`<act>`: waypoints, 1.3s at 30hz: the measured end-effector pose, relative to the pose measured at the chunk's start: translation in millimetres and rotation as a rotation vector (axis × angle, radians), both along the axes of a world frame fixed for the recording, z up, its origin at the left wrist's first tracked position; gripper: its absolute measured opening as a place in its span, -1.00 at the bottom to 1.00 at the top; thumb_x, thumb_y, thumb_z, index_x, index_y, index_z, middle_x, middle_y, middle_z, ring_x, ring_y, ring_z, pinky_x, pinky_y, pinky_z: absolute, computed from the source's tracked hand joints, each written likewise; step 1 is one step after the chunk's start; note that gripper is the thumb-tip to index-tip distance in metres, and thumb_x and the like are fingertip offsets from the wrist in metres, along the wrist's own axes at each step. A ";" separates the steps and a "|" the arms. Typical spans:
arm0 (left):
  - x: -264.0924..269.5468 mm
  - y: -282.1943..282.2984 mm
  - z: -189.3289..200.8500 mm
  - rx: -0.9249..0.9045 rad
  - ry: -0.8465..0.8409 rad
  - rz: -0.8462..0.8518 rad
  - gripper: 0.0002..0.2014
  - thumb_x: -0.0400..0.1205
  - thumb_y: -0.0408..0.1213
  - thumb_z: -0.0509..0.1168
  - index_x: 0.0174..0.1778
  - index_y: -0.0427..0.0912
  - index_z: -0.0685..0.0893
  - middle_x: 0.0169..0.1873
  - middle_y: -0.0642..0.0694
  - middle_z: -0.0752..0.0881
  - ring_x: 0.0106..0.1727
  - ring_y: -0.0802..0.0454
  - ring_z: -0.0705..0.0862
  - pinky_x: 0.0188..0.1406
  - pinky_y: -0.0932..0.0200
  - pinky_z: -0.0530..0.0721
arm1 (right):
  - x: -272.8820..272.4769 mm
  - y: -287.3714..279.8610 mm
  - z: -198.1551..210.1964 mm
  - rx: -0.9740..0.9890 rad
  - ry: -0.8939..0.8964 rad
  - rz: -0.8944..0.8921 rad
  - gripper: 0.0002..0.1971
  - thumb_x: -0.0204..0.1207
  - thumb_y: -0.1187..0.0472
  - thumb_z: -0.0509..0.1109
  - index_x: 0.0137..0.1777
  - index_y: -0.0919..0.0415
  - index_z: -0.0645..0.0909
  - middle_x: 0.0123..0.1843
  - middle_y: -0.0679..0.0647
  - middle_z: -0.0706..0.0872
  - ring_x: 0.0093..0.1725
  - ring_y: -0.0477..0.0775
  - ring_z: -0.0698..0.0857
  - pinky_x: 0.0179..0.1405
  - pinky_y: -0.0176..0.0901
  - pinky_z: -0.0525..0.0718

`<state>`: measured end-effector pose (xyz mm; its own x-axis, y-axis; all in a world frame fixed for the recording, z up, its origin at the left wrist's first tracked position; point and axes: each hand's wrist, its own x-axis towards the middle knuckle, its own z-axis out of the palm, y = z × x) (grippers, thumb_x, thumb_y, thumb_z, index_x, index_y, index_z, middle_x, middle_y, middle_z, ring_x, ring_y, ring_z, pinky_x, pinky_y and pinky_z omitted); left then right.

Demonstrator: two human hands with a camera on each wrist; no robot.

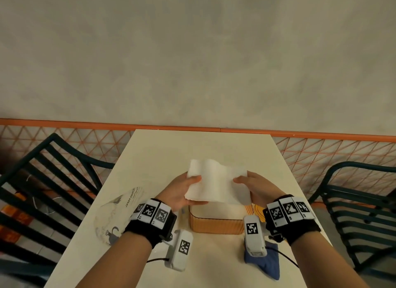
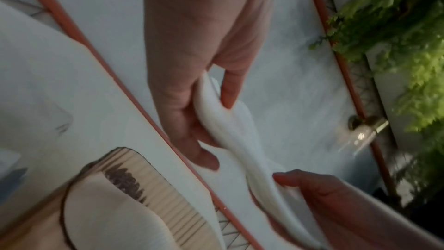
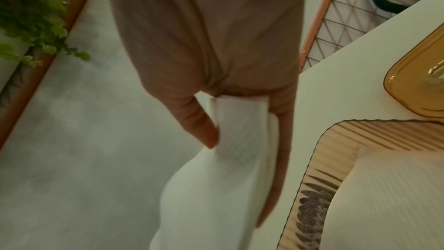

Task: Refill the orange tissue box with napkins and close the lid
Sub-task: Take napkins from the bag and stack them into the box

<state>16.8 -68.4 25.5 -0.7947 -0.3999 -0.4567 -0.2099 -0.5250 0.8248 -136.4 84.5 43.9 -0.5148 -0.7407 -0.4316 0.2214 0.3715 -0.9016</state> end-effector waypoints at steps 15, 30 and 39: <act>-34.0 10.3 -74.5 -1.234 -0.736 -0.243 -0.33 0.66 -0.31 0.18 0.63 0.12 0.03 0.23 -0.14 0.66 0.30 -0.12 0.58 0.33 -0.06 0.41 | -9.4 -17.6 -74.7 0.684 0.742 0.098 -0.60 0.54 0.36 0.29 0.36 0.34 0.36 0.28 0.30 0.62 0.26 0.27 0.62 0.15 -0.06 0.62; -39.2 18.4 -80.7 -1.420 -0.749 -0.661 -0.55 0.68 -0.24 0.19 0.49 0.20 0.41 0.30 0.04 0.67 0.43 0.06 0.48 0.49 -0.25 0.03 | -9.8 -22.5 -101.0 0.595 0.978 0.642 -0.43 0.50 0.25 0.43 0.48 -0.10 0.44 0.44 0.06 0.42 0.41 0.17 0.48 0.41 -0.12 0.44; 5.3 -10.4 -70.1 -1.467 -0.496 0.069 -0.79 0.66 -0.31 0.18 0.14 -0.08 0.66 0.16 -0.02 0.66 0.24 -0.04 0.57 0.18 0.02 0.51 | -23.0 -5.7 -86.2 0.435 1.159 0.349 -0.52 0.58 0.20 0.33 0.50 0.03 0.40 0.43 0.05 0.47 0.43 0.07 0.42 0.43 -0.09 0.46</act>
